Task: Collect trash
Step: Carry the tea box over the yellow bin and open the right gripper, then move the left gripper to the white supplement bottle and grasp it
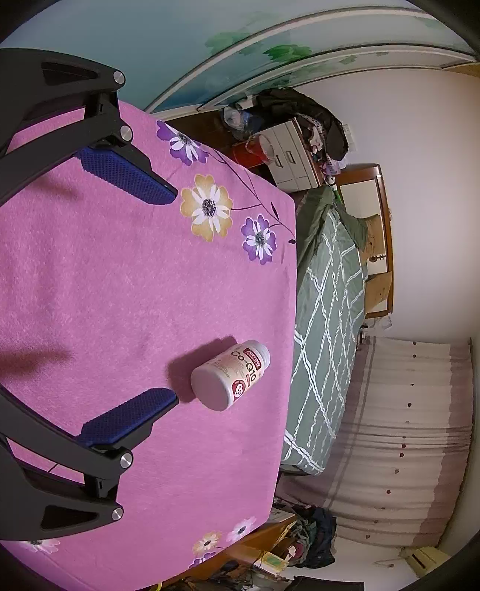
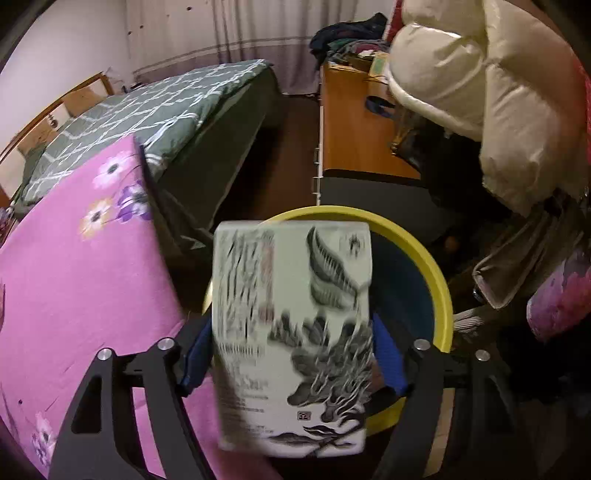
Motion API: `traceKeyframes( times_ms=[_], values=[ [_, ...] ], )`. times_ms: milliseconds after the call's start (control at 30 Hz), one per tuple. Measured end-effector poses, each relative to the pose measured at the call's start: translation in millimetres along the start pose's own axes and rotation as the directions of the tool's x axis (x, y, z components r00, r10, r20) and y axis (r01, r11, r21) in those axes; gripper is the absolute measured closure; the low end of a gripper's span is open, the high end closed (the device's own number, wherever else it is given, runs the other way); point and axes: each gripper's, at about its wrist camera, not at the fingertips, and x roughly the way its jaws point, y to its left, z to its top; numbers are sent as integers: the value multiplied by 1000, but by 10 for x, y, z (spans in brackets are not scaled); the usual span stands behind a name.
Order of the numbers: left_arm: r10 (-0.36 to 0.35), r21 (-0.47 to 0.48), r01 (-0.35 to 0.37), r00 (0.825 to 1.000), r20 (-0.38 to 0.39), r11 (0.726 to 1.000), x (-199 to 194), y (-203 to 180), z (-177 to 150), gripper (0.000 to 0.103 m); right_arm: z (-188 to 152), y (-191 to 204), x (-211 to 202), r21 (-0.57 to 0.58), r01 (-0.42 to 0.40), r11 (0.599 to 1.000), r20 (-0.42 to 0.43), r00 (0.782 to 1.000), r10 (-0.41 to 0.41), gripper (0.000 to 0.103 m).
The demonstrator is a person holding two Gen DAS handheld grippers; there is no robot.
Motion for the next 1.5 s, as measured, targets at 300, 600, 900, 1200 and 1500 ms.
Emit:
traceKeyframes(
  times_ms=[300,600,900,1200,1500],
  values=[
    [-2,11,2,1000,-6,1000,22,-16,-8,5,60,595,-154,-99,-111,989,78,990,119,22],
    [12,-2,-12,1000,-22,1000,54,-11,-9,5,138,1727,-79,-276,-272,922,56,953,298,22],
    [-1,3,1,996,-88,1000,132,-198,88,5,-20,2236,-127,-368,-367,854,-2,919,394,22],
    [-16,-14,14,983,-184,1000,534,-654,436,5,-56,2218,-96,-329,-441,835,-67,893,446,22],
    [-18,-64,2,969,-247,998,862,-844,439,30,-36,2145,-53,-303,-467,831,-79,881,466,22]
  ],
)
